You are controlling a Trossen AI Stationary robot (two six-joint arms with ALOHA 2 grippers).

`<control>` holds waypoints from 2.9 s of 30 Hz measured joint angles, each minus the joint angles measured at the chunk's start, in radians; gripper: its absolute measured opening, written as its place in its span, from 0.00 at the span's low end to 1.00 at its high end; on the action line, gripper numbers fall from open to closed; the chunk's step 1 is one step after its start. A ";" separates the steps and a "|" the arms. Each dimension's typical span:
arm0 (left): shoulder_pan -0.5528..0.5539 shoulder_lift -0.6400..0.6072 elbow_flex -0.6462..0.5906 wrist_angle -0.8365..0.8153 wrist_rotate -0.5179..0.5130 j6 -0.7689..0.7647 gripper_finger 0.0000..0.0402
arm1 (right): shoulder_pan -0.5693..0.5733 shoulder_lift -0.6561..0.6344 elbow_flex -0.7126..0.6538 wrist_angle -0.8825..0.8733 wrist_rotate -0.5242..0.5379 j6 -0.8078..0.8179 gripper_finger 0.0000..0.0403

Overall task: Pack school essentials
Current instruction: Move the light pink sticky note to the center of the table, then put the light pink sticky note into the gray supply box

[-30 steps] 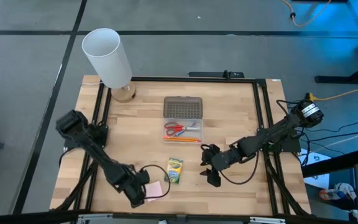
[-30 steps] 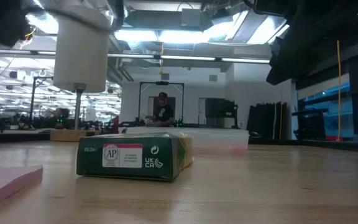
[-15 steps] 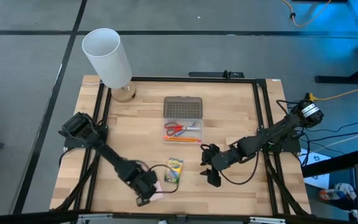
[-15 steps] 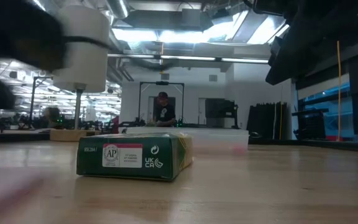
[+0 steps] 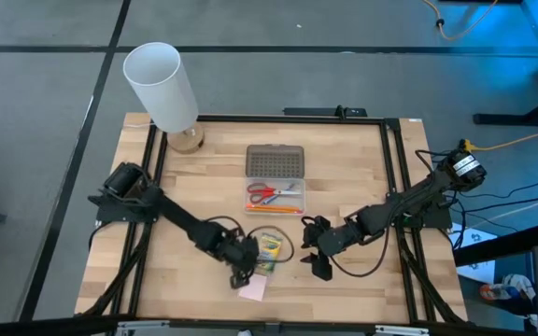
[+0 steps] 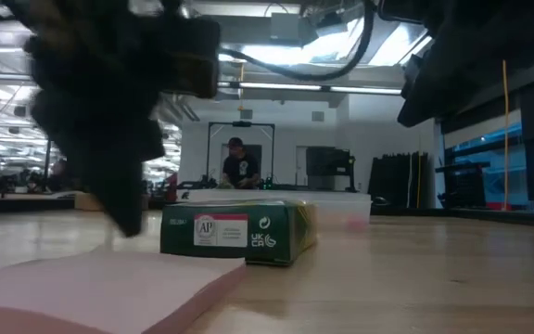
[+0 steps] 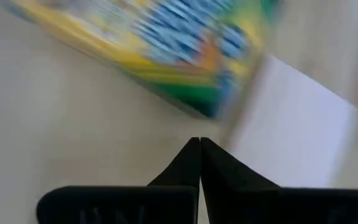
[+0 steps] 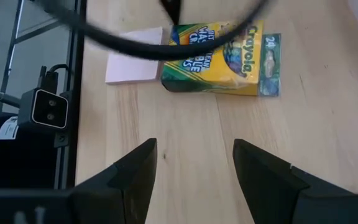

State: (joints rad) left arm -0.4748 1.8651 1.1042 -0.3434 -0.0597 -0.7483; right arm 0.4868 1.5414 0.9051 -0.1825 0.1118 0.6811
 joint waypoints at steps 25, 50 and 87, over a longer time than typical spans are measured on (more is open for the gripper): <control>-0.097 0.172 0.152 0.106 0.058 0.018 0.00 | 0.008 0.000 0.000 -0.002 0.000 -0.009 0.53; 0.127 0.182 0.237 0.143 -0.033 0.433 0.00 | 0.009 0.000 0.000 -0.178 0.015 0.043 0.53; -0.535 -0.321 0.117 -1.015 -0.812 -0.611 0.00 | 0.028 0.320 0.134 0.191 0.175 -0.412 0.53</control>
State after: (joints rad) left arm -1.0094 1.5441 1.2207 -1.3579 -0.8716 -1.3591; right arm 0.5152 1.8610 1.0390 0.0089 0.2867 0.2686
